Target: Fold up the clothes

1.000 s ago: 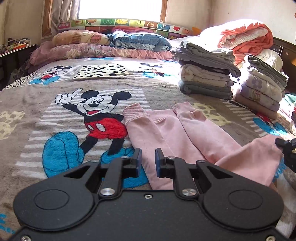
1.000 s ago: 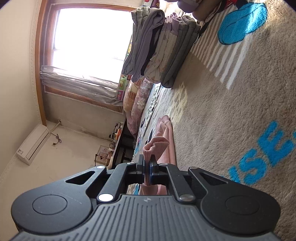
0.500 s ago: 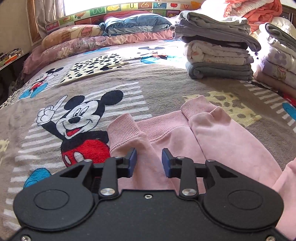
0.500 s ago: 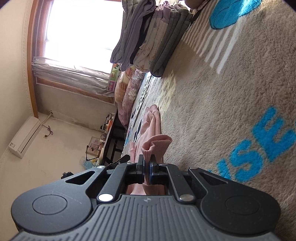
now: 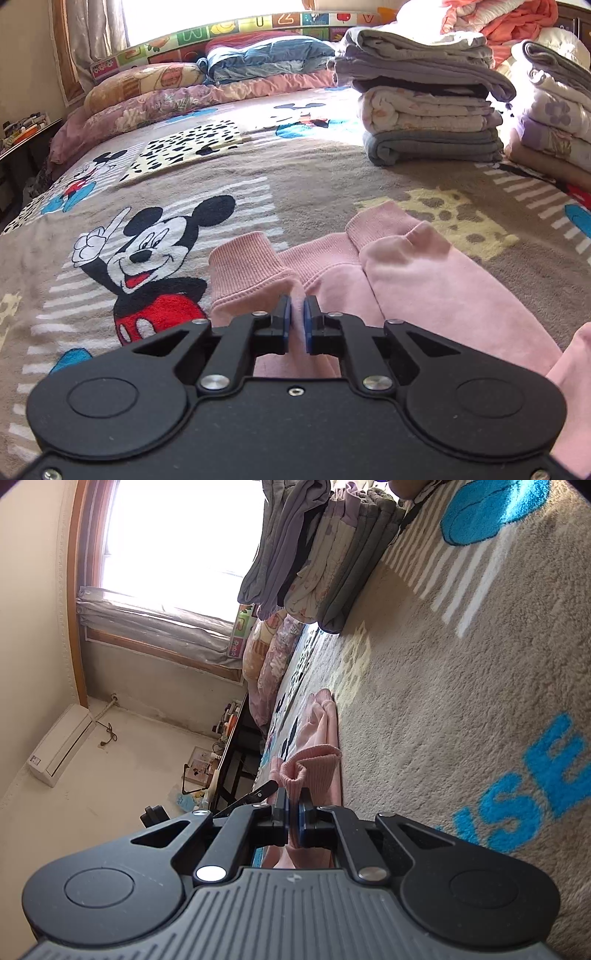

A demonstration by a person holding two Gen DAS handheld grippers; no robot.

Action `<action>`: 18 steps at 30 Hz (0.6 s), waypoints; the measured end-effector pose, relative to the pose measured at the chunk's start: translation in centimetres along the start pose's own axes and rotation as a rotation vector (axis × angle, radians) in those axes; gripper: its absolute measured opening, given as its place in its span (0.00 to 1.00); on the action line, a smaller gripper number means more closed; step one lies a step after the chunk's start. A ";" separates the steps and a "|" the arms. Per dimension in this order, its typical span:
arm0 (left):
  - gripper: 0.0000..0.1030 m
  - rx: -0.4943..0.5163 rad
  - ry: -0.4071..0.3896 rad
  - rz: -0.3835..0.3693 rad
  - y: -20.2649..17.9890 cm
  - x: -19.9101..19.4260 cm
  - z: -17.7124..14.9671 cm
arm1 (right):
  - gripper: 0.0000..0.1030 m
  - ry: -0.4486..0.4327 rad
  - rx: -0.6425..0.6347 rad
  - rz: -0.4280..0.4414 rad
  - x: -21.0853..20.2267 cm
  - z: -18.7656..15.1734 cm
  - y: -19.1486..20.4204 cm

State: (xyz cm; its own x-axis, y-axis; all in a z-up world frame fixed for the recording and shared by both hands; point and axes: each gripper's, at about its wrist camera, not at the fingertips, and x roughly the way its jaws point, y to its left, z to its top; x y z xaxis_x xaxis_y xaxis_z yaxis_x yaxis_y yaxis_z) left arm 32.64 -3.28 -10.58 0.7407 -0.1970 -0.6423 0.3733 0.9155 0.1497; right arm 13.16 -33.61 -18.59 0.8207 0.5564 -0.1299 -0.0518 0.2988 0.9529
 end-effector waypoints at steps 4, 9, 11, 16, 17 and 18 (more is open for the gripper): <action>0.21 -0.045 -0.065 -0.060 1.2 -1.4 0.3 | 0.07 -0.001 0.001 -0.006 0.0 0.0 -0.2; 0.20 -0.166 -0.122 -0.053 5.3 -2.1 0.4 | 0.07 -0.013 -0.003 0.003 0.0 0.1 -0.2; 0.15 -0.156 -0.114 -0.066 5.6 -1.3 0.3 | 0.07 -0.012 -0.005 0.012 0.0 0.1 -0.1; 0.15 -0.088 -0.022 -0.090 4.3 2.0 -0.2 | 0.07 0.000 -0.013 0.013 0.3 -0.1 -0.1; 0.15 -0.092 -0.025 -0.089 4.4 1.6 0.0 | 0.07 0.000 -0.013 0.010 0.3 -0.1 -0.2; 0.15 -0.103 -0.038 -0.097 4.8 1.0 0.0 | 0.07 -0.002 -0.012 0.010 0.3 -0.1 -0.2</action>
State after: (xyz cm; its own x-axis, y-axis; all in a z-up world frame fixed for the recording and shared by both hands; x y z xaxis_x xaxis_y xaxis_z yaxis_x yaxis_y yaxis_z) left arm 35.17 0.96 -10.54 0.7248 -0.2979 -0.6212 0.3867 0.9222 0.0089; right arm 13.39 -33.43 -18.85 0.8214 0.5576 -0.1197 -0.0667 0.3024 0.9508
